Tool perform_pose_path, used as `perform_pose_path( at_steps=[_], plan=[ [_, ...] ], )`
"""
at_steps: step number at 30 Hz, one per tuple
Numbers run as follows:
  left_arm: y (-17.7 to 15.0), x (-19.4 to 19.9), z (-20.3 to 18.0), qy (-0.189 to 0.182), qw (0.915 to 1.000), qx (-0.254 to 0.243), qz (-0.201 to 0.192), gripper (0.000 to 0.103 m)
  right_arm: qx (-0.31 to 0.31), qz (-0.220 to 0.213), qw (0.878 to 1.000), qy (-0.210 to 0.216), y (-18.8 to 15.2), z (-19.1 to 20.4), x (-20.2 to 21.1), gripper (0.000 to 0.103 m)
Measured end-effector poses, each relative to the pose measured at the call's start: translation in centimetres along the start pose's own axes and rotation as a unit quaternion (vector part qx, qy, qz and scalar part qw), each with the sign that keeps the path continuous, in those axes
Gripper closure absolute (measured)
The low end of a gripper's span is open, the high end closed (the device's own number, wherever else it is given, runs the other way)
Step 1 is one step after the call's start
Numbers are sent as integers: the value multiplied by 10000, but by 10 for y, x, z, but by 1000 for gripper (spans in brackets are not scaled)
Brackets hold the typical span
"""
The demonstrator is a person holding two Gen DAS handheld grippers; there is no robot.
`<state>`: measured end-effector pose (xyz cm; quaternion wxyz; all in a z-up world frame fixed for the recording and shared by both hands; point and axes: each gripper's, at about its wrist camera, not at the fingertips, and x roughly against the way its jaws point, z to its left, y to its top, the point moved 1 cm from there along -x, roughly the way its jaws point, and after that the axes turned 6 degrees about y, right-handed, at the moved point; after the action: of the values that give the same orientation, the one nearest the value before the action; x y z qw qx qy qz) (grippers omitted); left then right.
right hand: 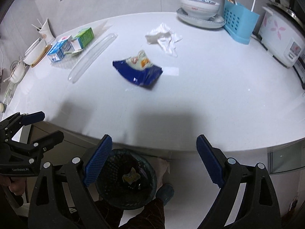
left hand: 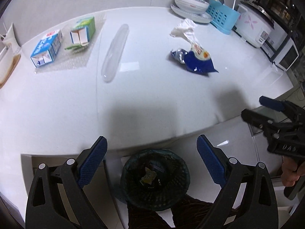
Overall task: Collect trash
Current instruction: 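Raise both open tools back over the counter toward the tube and tissue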
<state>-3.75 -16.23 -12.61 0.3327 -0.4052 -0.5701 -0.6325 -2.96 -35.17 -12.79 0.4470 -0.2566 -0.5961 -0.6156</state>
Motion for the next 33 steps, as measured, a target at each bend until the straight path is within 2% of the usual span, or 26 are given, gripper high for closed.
perform_pose_path(
  at_steps=[8, 18, 33],
  plan=[
    [23, 8, 19, 98, 9998, 200, -2, 10, -40, -250, 9997, -31, 27, 0, 15, 17],
    [71, 18, 40, 282, 9990, 299, -184, 10, 14, -438, 9990, -50, 66, 3, 20, 17],
    [133, 14, 51, 380, 9989, 150, -209, 10, -166, -447, 9988, -72, 118, -5, 4, 17]
  ],
)
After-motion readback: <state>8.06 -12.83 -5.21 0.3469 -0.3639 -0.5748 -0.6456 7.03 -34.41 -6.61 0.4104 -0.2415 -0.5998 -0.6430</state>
